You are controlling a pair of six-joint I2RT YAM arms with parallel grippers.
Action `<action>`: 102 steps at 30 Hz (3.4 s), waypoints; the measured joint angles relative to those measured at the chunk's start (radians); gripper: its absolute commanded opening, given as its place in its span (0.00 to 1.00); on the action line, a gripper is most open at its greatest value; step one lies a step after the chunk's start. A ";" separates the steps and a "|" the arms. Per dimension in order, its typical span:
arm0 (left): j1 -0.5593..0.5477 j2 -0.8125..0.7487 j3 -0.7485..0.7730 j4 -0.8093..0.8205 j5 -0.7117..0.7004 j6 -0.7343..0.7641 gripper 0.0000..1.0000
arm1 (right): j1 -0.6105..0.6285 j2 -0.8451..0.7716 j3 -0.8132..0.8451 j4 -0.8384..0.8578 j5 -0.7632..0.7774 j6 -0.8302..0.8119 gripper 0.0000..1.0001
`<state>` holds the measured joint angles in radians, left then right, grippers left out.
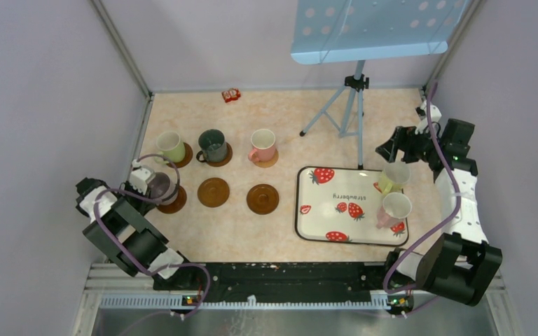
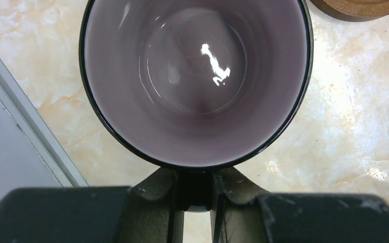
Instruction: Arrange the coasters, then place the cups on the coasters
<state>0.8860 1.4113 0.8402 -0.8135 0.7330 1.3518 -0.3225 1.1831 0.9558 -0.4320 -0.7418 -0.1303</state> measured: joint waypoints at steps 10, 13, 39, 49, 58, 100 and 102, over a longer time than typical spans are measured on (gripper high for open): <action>-0.005 0.012 -0.018 0.002 -0.013 -0.011 0.18 | 0.000 0.000 0.000 0.000 0.005 0.000 0.88; -0.005 0.010 -0.022 0.003 -0.011 -0.013 0.25 | 0.000 0.000 0.000 0.000 0.006 0.000 0.88; -0.016 -0.106 0.142 -0.158 0.028 -0.028 0.99 | 0.000 0.000 0.000 0.000 0.002 0.000 0.88; -0.341 -0.148 0.267 -0.155 0.000 -0.199 0.91 | 0.000 -0.007 -0.010 0.003 -0.008 0.000 0.88; -0.724 -0.183 0.209 -0.063 -0.109 -0.294 0.55 | 0.000 -0.030 -0.027 0.005 -0.021 0.000 0.88; -0.973 0.088 -0.060 0.586 -0.415 -0.382 0.15 | 0.000 -0.057 -0.045 0.014 -0.054 0.000 0.88; -0.974 0.100 -0.060 0.591 -0.422 -0.382 0.15 | 0.000 -0.057 -0.046 0.012 -0.054 0.000 0.88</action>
<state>-0.0879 1.5108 0.7803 -0.2230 0.3115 0.9699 -0.3225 1.1263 0.9096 -0.4198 -0.7959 -0.1303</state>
